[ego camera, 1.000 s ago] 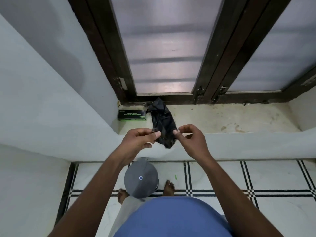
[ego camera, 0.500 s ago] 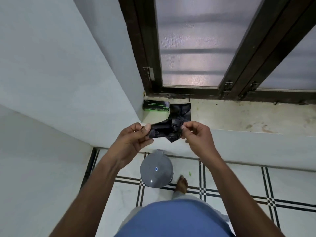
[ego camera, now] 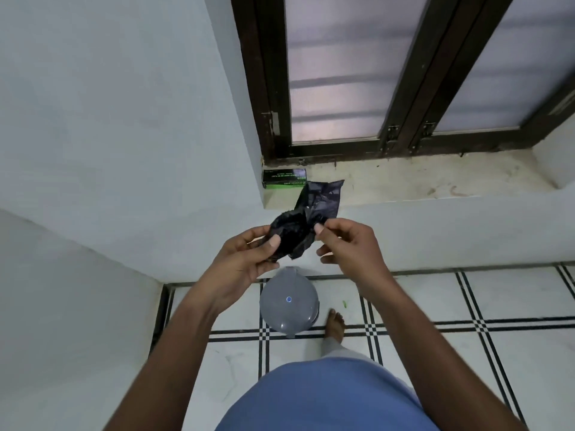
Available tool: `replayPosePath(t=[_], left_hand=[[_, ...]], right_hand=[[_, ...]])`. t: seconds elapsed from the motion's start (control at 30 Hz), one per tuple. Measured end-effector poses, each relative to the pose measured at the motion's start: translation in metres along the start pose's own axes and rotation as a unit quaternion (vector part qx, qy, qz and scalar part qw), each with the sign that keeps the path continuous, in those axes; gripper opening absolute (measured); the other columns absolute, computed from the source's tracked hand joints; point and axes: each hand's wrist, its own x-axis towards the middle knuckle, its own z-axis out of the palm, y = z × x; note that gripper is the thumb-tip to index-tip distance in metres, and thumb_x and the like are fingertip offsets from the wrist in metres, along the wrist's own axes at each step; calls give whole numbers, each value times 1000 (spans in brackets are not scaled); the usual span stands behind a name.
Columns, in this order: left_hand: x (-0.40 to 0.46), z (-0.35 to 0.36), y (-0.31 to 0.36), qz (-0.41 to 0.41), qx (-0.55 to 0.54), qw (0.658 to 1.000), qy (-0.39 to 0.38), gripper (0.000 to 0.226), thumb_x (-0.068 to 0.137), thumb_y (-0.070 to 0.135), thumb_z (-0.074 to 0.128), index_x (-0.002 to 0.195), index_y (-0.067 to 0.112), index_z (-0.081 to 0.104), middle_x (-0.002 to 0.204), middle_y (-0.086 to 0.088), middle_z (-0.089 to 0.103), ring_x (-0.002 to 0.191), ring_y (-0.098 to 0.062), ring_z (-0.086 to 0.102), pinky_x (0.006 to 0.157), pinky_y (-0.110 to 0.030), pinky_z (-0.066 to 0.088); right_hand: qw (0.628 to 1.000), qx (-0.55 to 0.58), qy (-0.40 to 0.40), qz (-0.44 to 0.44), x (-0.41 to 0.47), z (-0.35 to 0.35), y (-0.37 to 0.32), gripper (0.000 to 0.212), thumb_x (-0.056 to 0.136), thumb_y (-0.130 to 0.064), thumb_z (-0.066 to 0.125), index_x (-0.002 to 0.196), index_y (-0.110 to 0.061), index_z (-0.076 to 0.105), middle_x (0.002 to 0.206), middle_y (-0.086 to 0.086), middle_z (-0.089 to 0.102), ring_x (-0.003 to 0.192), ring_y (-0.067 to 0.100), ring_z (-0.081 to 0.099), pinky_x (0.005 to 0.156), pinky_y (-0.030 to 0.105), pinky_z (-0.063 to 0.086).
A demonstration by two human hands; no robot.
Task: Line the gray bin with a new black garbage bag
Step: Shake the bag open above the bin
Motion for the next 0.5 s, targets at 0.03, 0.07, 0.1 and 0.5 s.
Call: replayPosePath(t=[0.03,0.07,0.1,0.5], left_hand=[[-10,-8,-1,-11,12,1000,-17,42,96,23,71,133,4,71,119,-7,79,100,-16,74,79,-27,61],[-17,-15,-2,-22,27,999,-29,40,99,25,68,132,3,73,116,-7,79,95,-15,72,74,-25,59],[-25,-22,-5,-33,46,998,-40,38,101,26,67,129,2,74,109,-7,79,88,-14,70,69,-25,56],[-67,-17,-44,-4,23,998,65,37,108,27,63,112,-9,69,93,-18,74,88,-30,69,68,-40,58]], right_hand=[[1000,12,12,10,-7,-3,3,11,106,-18,76,99,-11,77,88,4,78,70,18,72,69,35,63],[999,11,24,18,-10,-8,5,11,107,-18,74,99,-11,76,88,5,77,71,18,70,69,34,62],[999,-16,44,15,-15,-11,9,13,108,-19,73,97,-12,75,87,4,75,72,18,68,70,36,62],[986,-152,66,-24,-122,48,19,51,83,-66,88,118,-34,68,97,-8,78,83,5,76,73,24,60]])
